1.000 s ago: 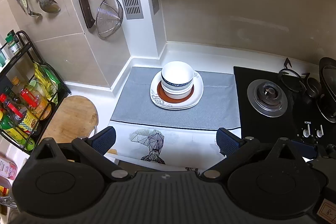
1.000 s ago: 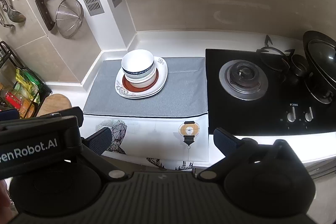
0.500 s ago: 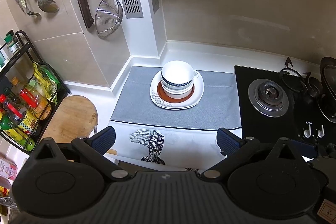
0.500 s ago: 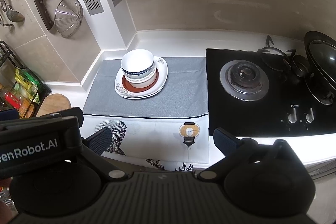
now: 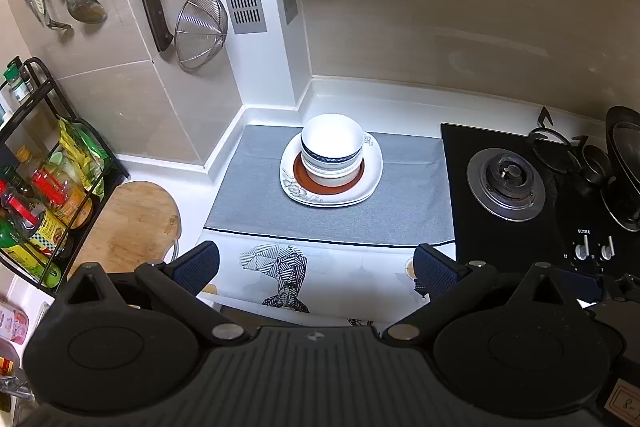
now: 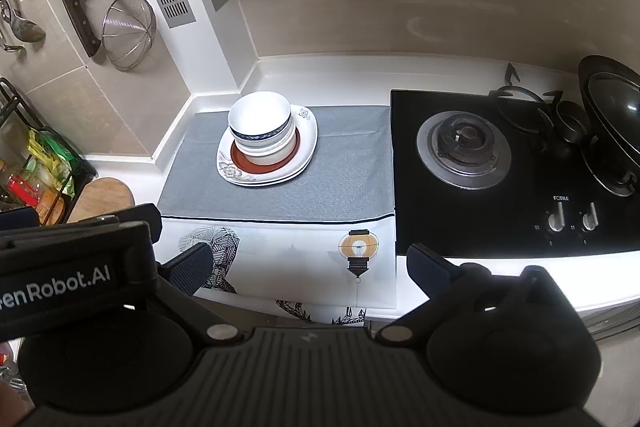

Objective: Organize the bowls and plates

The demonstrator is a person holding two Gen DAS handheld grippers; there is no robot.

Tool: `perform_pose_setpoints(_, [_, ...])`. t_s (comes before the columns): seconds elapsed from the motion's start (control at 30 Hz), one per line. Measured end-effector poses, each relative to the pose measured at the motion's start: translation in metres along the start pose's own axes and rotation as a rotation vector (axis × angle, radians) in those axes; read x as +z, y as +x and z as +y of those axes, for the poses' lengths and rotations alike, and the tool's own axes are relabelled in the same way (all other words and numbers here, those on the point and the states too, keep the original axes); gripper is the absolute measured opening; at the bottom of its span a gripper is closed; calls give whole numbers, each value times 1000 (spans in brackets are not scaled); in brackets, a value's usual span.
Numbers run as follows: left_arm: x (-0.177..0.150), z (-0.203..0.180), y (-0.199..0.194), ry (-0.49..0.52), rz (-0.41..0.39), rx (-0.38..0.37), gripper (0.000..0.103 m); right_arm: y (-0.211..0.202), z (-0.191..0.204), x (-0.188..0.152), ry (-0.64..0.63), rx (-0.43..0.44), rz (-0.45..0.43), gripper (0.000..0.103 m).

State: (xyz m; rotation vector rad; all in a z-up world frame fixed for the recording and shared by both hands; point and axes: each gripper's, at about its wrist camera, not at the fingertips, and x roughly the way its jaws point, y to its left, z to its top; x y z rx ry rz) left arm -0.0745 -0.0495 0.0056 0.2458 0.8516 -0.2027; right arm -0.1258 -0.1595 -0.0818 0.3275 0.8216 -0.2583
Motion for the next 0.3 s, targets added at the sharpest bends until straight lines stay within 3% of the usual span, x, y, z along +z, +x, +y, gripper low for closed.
perform_pose_setpoints(0.3, [2,0,11,23,14,-15,103,7,-1,-2,13,-16,9,103])
